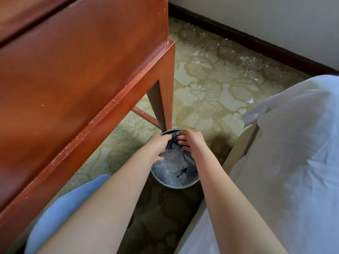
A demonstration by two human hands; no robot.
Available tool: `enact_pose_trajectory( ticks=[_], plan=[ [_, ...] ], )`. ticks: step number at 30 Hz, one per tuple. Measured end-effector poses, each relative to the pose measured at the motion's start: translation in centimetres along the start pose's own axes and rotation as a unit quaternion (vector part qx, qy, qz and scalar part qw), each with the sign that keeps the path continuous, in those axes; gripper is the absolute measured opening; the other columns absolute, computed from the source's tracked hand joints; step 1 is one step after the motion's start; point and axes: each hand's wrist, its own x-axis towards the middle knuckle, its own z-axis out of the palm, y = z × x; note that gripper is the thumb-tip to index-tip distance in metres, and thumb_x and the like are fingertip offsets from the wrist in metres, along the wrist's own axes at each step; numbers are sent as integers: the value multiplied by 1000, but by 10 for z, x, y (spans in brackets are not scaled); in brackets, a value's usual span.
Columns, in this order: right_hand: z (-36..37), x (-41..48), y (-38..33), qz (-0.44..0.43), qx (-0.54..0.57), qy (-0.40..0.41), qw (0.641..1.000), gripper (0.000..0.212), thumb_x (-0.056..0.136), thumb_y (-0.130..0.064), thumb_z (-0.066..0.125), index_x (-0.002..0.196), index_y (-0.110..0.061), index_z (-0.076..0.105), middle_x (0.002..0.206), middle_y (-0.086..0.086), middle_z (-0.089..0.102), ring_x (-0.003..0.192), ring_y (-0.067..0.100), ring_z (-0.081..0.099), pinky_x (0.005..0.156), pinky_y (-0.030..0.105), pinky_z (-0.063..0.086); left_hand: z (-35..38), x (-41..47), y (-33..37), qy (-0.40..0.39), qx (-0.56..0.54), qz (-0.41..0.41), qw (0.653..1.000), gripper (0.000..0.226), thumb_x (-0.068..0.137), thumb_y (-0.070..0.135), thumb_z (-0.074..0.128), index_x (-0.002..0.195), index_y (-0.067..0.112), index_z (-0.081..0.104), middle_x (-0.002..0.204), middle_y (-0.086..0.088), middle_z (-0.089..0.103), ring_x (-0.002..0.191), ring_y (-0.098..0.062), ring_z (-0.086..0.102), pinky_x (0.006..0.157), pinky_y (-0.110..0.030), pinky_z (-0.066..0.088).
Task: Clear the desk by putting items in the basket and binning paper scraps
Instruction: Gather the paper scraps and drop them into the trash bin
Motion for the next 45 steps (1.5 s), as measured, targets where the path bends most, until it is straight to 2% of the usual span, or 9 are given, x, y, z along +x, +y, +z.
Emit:
enact_pose_trajectory(
  ticks=[9,14,17,20,22,27,35,41,45],
  plan=[
    [-1,-74,-26,-55,19,12,998,11,95,-17,48,103,-12,54,72,1,60,55,13,51,57,24,38,-16,-74,12,19,42,95,994,34,95,25,49,126,10,51,121,-8,56,114,-24,52,90,-38,44],
    [5,-139,-38,-99,109,7,989,10,91,-9,49,87,-12,58,69,4,59,55,14,48,54,24,36,-29,-131,16,75,53,204,975,14,90,22,51,77,22,55,103,-8,61,99,-24,58,92,-43,49],
    [9,-185,-48,-131,150,-5,980,12,92,-6,47,90,-10,58,64,3,59,52,14,46,52,24,34,-38,-169,14,116,62,278,952,10,89,24,51,81,24,56,109,-5,61,106,-22,56,91,-38,49],
    [13,-233,-59,-163,185,-29,969,11,92,-3,47,92,-7,57,64,4,54,53,14,42,52,23,30,-49,-216,6,173,55,375,909,7,91,17,51,93,19,57,110,-1,57,94,-13,52,66,-17,40],
    [15,-266,-66,-191,195,-45,961,9,92,-2,47,94,-6,55,64,6,52,53,13,40,52,23,29,-60,-248,1,185,39,442,877,10,91,14,52,97,17,59,109,-1,59,90,-10,52,63,-12,37],
    [28,-342,-79,-291,152,-73,942,13,92,-5,50,87,-10,61,65,3,60,53,11,52,57,22,39,-108,-314,-5,188,-35,519,833,12,87,12,55,89,23,60,91,6,62,93,-17,61,84,-36,53],
    [105,-424,-99,-390,91,-160,902,17,92,-3,50,86,-12,63,69,2,64,56,11,58,58,18,50,-218,-385,-17,266,-125,553,779,23,87,3,53,78,24,53,86,-8,62,51,3,57,60,-20,45],
    [199,-453,-110,-430,-28,-187,883,18,89,-5,51,79,-17,59,69,2,63,57,13,54,52,18,42,-321,-402,-51,393,-116,476,778,14,87,8,50,88,20,57,95,-8,64,93,-29,63,86,-40,50],
    [266,-457,-115,-451,-107,-183,867,19,83,-5,54,74,-20,61,67,0,63,56,13,57,60,24,46,-379,-409,-80,460,-83,409,784,24,92,10,47,113,11,58,114,-7,58,98,-17,53,84,-29,45]
  ],
)
